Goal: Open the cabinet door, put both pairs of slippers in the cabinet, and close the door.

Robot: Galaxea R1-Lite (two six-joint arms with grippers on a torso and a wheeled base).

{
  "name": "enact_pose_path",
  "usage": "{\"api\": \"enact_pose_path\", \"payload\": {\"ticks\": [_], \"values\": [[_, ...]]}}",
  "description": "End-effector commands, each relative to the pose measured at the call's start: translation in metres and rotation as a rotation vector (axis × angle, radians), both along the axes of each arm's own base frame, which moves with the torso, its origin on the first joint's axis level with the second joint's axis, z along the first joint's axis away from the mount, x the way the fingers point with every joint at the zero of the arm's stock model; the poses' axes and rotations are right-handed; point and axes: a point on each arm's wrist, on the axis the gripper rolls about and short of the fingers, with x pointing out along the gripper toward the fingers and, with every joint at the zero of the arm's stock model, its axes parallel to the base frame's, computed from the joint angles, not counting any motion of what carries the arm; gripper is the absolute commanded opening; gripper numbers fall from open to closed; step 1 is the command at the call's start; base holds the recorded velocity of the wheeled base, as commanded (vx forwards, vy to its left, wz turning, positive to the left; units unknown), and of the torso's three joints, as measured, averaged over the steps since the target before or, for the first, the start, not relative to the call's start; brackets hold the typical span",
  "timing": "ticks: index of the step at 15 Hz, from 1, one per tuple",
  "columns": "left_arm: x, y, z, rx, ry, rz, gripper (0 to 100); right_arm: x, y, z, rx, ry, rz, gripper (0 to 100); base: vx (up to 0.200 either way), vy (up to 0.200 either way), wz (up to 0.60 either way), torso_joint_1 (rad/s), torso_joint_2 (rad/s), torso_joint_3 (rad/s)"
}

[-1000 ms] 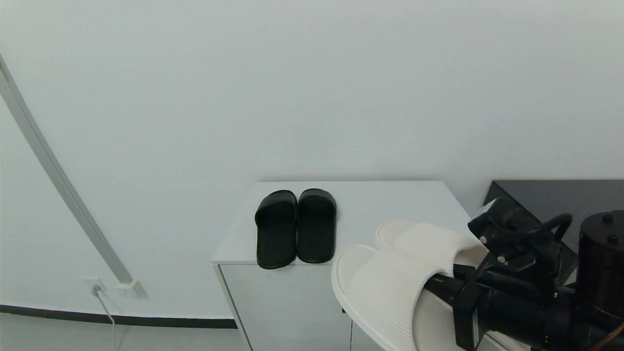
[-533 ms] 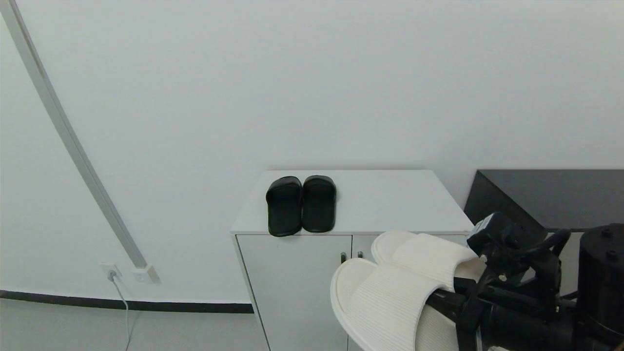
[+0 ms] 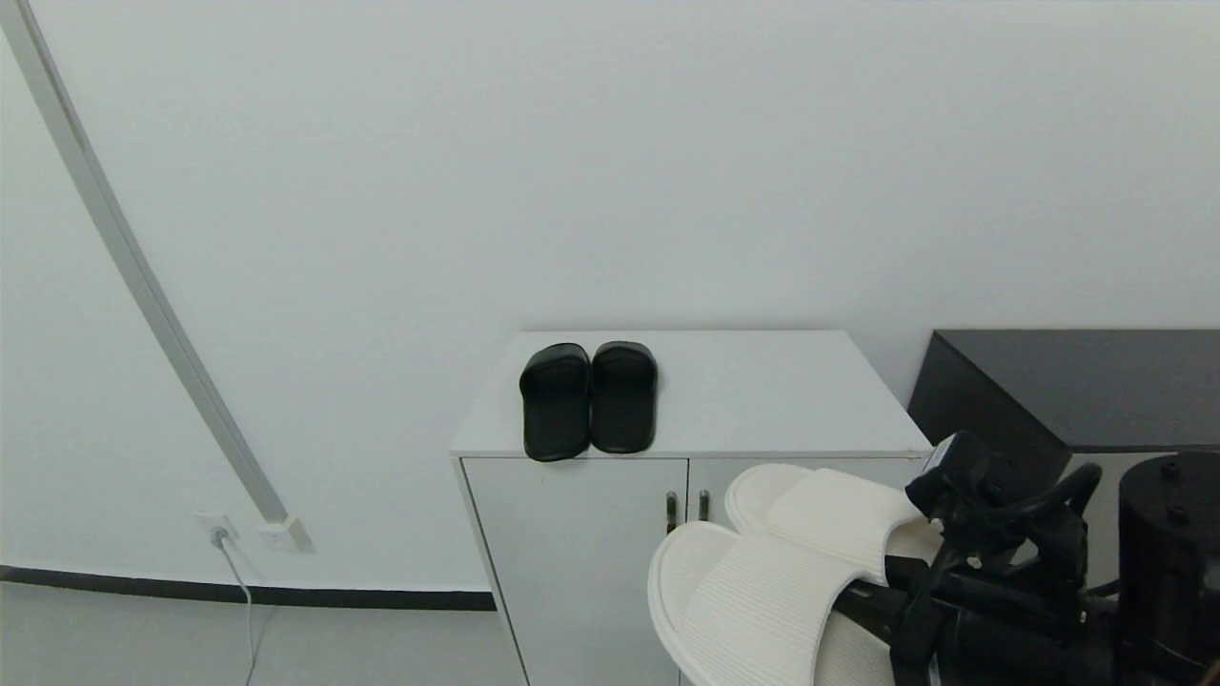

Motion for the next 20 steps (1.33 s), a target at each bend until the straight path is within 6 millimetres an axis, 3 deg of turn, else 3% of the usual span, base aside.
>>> {"api": "enact_pose_path", "payload": {"ticks": [1, 5, 12, 13, 20], "values": [[0.0, 0.0, 0.0, -0.001, 0.0, 0.001, 0, 0.007, 0.007, -0.002, -0.006, 0.005, -0.003, 0, 0.0, 0.0, 0.0, 0.0, 0.0, 0.0], [0.0, 0.0, 0.0, -0.001, 0.0, -0.001, 0, 0.019, 0.022, -0.013, -0.001, -0.006, -0.006, 0, 0.0, 0.0, 0.0, 0.0, 0.0, 0.0], [0.0, 0.0, 0.0, -0.001, 0.0, -0.002, 0, 0.019, 0.021, -0.016, -0.009, -0.001, -0.005, 0, 0.0, 0.0, 0.0, -0.123, 0.29, 0.163], [0.0, 0.0, 0.0, -0.001, 0.002, -0.002, 100, 0.019, 0.021, -0.017, -0.012, 0.001, -0.007, 0, 0.0, 0.0, 0.0, -0.227, 0.53, 0.305], [0.0, 0.0, 0.0, -0.002, 0.0, -0.001, 100, 0.017, 0.021, -0.02, -0.036, -0.009, 0.011, 0, 0.0, 0.0, 0.0, -0.22, 0.55, 0.317]]}}
